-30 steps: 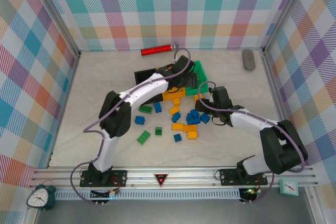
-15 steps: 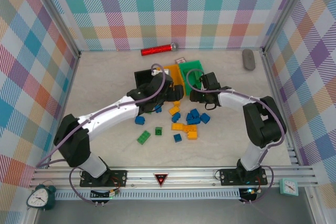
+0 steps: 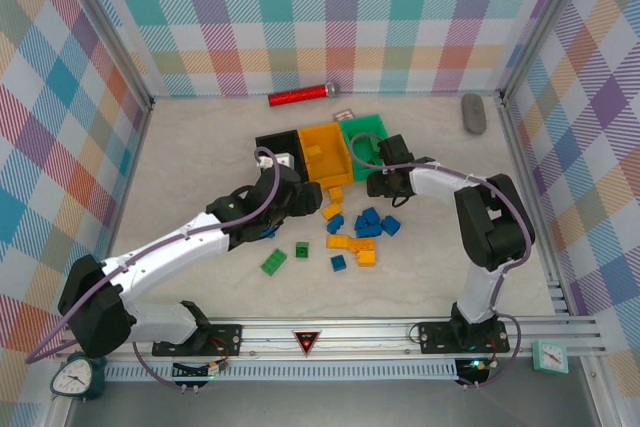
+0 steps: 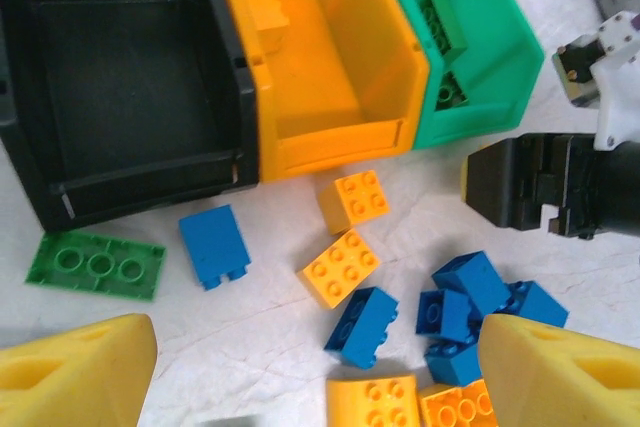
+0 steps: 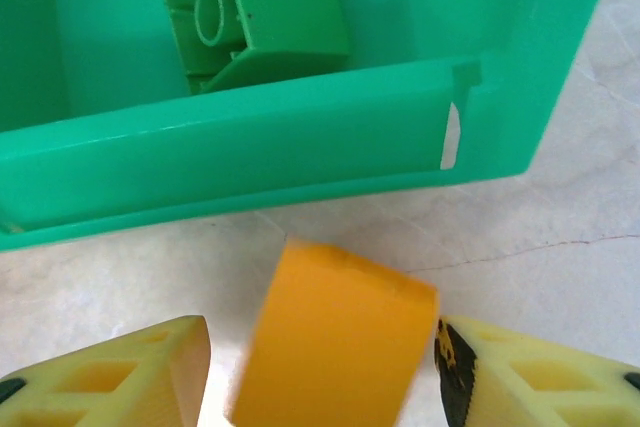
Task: Sort the legos into containers by color
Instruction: Pick up the lego from the center of the table.
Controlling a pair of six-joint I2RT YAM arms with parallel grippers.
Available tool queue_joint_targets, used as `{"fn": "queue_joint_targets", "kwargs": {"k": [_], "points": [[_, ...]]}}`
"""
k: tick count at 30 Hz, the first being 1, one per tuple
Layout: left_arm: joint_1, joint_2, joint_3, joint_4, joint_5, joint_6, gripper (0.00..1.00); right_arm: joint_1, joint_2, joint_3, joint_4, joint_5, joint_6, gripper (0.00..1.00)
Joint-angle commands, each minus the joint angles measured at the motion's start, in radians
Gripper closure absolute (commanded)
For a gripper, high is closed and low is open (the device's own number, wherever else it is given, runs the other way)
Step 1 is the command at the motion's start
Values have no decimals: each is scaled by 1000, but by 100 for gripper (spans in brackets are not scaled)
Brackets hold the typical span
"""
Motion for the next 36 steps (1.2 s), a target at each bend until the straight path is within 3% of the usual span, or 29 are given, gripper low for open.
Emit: {"fn": "queue_joint_targets", "kwargs": {"k": [1, 7, 13, 21, 23, 26, 32, 36], "points": [[-7, -36, -25, -29, -36, -19, 17, -2, 19, 43, -50, 17, -34, 38], [-6, -61, -42, -43, -43, -28, 16, -2, 20, 59, -61, 27, -40, 38], [-6, -79, -57, -56, -46, -39, 16, -3, 10, 32, -77, 1, -28, 49], [-6, -59, -69, -90, -47, -51, 16, -1, -64, -55, -79, -5, -16, 57], [-6, -54, -75, -85, -40, -52, 16, -1, -76, -64, -84, -10, -15, 55], [-6, -54, -84, -89, -45, -52, 16, -1, -83, -61, -97, -23, -12, 41], [-6, -65, -77, -109, -48, -51, 16, 2, -102, -68, -145, -13, 11, 40], [-5, -75, -89, -98, -65, -45, 16, -1, -93, -88, -151, 18, 36, 53]]}}
